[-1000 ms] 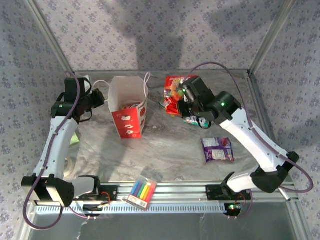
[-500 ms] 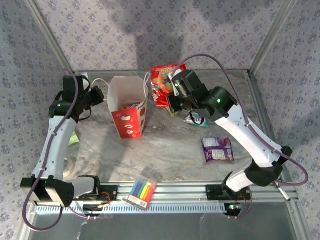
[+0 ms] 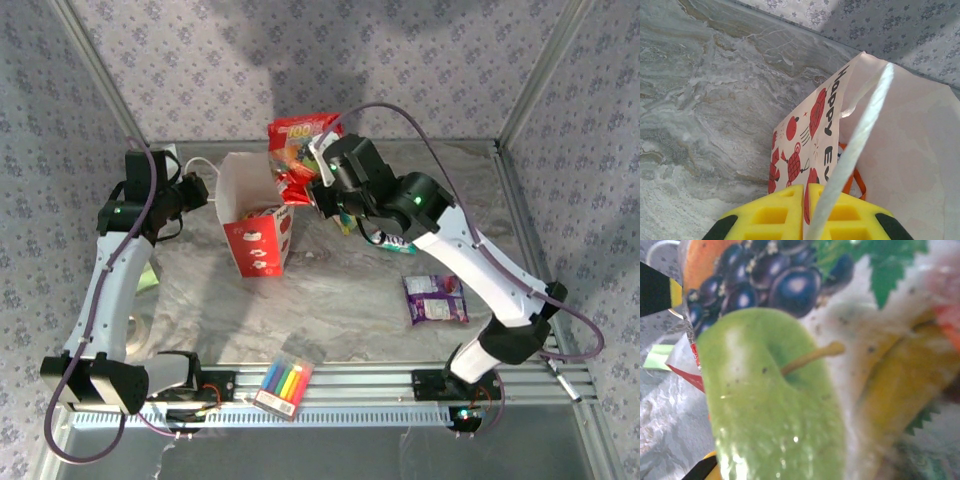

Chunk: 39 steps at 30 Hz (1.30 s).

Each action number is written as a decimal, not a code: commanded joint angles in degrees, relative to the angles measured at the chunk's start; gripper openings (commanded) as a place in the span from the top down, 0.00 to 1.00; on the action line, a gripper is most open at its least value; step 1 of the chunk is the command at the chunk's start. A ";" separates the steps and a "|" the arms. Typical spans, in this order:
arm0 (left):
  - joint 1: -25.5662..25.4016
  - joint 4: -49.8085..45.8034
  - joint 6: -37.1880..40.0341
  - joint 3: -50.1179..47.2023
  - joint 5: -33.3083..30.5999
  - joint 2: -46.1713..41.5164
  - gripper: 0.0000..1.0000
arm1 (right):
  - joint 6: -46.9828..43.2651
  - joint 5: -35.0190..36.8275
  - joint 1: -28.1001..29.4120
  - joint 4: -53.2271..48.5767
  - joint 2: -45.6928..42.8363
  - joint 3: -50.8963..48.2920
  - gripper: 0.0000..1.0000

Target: Place the snacks into the paper bag

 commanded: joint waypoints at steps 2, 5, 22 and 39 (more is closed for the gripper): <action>-0.15 -0.98 1.01 1.82 -0.53 -1.32 0.89 | -1.13 -3.02 0.34 10.95 0.88 2.92 0.92; -0.22 -0.83 1.05 1.86 -0.40 -1.23 0.89 | -0.53 -4.70 0.42 11.21 3.24 5.23 0.92; -0.10 -0.30 2.48 1.53 -0.06 -2.46 0.89 | 6.33 -9.92 0.51 7.60 19.10 21.08 0.93; 0.10 0.21 2.86 2.01 1.28 -1.49 0.89 | 7.74 -8.52 -0.49 0.57 28.23 28.49 0.93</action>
